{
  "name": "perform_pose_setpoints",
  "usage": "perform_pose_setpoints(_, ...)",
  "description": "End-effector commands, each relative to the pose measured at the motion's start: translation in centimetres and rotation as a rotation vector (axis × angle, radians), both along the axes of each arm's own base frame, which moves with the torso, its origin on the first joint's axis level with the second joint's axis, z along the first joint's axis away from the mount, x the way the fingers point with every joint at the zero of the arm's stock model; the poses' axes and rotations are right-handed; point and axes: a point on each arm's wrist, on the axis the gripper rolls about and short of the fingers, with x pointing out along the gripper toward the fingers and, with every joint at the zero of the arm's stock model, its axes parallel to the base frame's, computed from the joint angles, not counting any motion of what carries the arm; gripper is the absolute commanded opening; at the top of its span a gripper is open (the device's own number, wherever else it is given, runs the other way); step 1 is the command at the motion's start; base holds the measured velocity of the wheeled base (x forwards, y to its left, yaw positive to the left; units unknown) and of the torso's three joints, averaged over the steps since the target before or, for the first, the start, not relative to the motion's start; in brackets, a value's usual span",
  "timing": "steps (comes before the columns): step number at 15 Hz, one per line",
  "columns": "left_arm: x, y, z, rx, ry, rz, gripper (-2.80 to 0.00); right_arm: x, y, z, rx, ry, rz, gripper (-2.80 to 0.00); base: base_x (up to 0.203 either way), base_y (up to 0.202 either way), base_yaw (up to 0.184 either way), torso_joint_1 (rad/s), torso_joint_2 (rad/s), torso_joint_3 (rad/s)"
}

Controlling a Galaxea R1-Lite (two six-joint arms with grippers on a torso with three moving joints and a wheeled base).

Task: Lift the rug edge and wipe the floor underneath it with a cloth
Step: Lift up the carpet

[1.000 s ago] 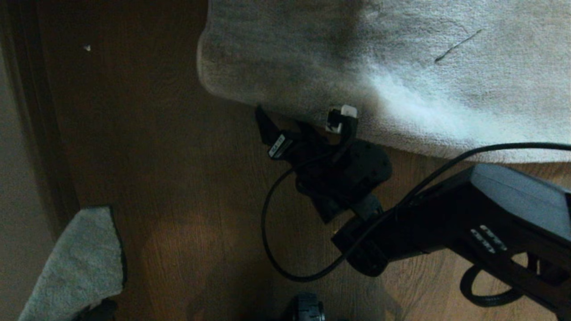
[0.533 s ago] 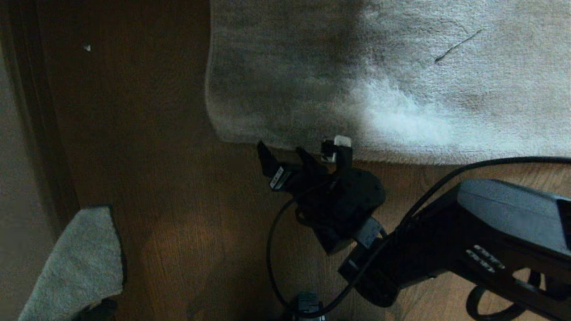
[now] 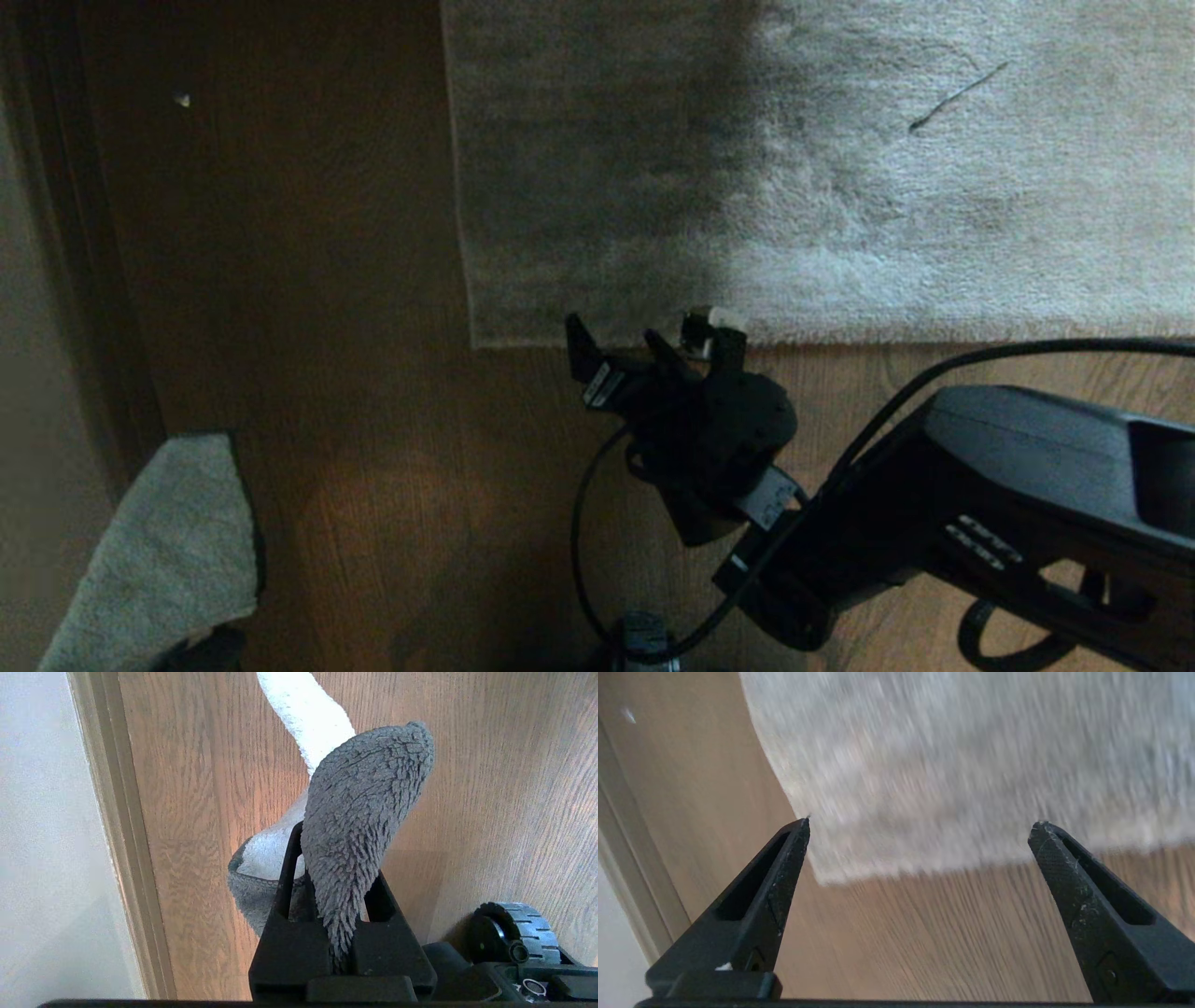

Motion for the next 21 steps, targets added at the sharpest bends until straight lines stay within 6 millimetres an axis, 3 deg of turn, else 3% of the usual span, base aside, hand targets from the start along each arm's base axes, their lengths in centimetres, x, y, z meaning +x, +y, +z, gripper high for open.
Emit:
perform_pose_setpoints(1,0.0,0.0,0.0,-0.001,0.001,0.0,-2.8,-0.5,-0.5,-1.0,-0.006,0.009,-0.001,0.0,0.0,0.0,0.0,0.0,0.0,0.0)
perform_pose_setpoints(8,0.0,0.0,0.0,-0.001,0.002,0.0,-2.8,0.0,-1.1,-4.6,-0.061,0.1,-0.048,0.0,0.0,0.0,0.0,0.0,0.0,0.0)
perform_pose_setpoints(14,0.0,0.0,0.0,-0.001,0.0,0.0,-2.8,2.6,-3.0,-4.2,-0.04,0.084,-0.126,0.0,0.0,0.0,0.0,0.0,0.0,0.0)
perform_pose_setpoints(21,0.0,0.0,0.0,-0.001,-0.001,0.0,-2.8,4.5,-2.8,-4.2,-0.014,0.05,-0.155,0.0,0.0,0.0,0.0,0.0,0.0,0.0)
